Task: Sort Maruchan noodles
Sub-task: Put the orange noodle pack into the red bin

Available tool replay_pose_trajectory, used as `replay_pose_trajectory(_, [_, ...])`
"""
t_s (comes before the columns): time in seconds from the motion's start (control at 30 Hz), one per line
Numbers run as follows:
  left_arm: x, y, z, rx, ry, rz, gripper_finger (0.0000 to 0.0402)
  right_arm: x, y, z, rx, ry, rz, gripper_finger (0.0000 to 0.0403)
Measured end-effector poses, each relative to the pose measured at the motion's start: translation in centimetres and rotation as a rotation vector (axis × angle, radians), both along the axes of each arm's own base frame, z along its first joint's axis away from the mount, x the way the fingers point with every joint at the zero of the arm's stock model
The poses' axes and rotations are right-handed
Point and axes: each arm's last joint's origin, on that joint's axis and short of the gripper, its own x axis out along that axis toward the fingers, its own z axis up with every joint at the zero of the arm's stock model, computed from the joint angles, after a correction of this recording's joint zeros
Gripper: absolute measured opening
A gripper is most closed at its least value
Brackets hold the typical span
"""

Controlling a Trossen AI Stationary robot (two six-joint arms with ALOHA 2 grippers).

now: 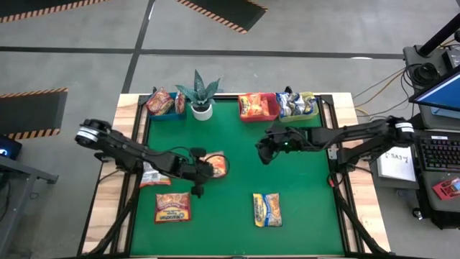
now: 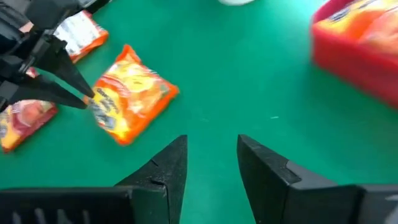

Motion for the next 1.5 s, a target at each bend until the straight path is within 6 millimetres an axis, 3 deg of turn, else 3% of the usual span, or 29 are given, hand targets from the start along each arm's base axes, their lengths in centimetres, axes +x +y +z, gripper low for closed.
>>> replay_pose_trajectory(0.13, [0.8, -0.2, 0.7, 0.051, 0.06, -0.051, 0.0075, 1.8, 0.0, -1.8, 0.053, -0.005, -0.005, 0.0158])
replay_pose_trajectory(0.33, [-0.3, 0.2, 0.3, 0.068, 0.164, 0.001, 0.0075, 4.2, -0.3, -4.7, 0.128, -0.013, 0.008, 0.0221])
replay_pose_trajectory(0.53, [-2.1, 0.5, -1.2, 0.017, 0.251, 0.046, 0.0075, 6.1, -0.8, -6.7, 0.193, -0.088, 0.054, 0.0281])
replay_pose_trajectory(0.77, [-2.6, 0.6, -2.8, -0.019, 0.194, 0.066, 0.0075, 8.1, -1.4, -8.3, 0.227, -0.097, 0.068, 0.0331])
replay_pose_trajectory(1.17, [-2.2, 0.5, -3.6, -0.053, 0.07, 0.073, 0.0075, 12.8, -1.8, -10.0, 0.219, -0.082, 0.141, 0.0352])
replay_pose_trajectory(1.5, [-2.4, 0.5, -2.5, -0.04, 0.121, 0.063, 0.0075, 14.0, -2.7, -10.9, 0.237, -0.062, 0.174, 0.0352])
